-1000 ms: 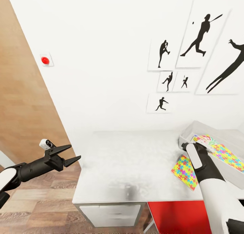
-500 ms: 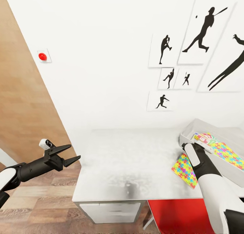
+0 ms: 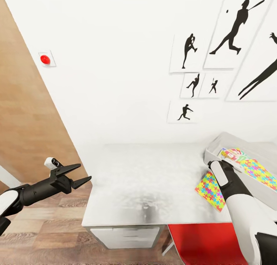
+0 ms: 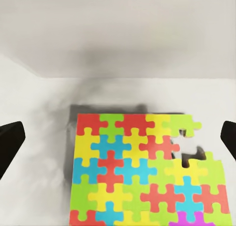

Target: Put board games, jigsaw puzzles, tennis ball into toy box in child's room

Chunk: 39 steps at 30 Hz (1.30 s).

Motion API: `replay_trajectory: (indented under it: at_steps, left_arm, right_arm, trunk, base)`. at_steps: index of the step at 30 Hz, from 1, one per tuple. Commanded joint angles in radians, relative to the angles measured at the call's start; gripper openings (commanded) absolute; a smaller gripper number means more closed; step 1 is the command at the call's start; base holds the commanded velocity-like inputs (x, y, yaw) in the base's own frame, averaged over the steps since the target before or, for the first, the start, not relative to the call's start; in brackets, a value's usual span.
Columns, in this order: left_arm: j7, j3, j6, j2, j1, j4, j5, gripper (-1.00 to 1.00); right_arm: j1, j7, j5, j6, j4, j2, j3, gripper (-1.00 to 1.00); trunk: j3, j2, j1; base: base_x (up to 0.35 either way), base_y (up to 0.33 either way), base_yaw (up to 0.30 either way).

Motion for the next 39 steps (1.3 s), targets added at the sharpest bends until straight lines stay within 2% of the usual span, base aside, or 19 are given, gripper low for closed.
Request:
replay_trajectory:
  at_steps: [1,18,39]
  left_arm:
    - [-0.008,-0.002,0.001,0.001,-0.001,0.001,-0.004,1.00]
    - [-0.008,-0.002,0.001,0.003,-0.001,0.001,-0.005,1.00]
    - [-0.010,0.004,0.001,0.002,-0.001,0.001,-0.004,1.00]
  right_arm:
    - [-0.001,-0.005,-0.006,0.005,-0.001,-0.002,0.001,1.00]
    - [-0.024,-0.005,-0.005,-0.013,0.033,-0.017,0.003,1.00]
    - [-0.029,-0.005,-0.004,-0.034,0.055,-0.020,0.004,1.00]
  trunk:
    - [-0.004,-0.002,0.001]
    - [-0.031,-0.002,0.001]
    - [-0.066,-0.002,0.001]
  base:
    - [0.000,0.000,0.000]
    - [0.000,0.000,0.000]
    - [0.000,0.000,0.000]
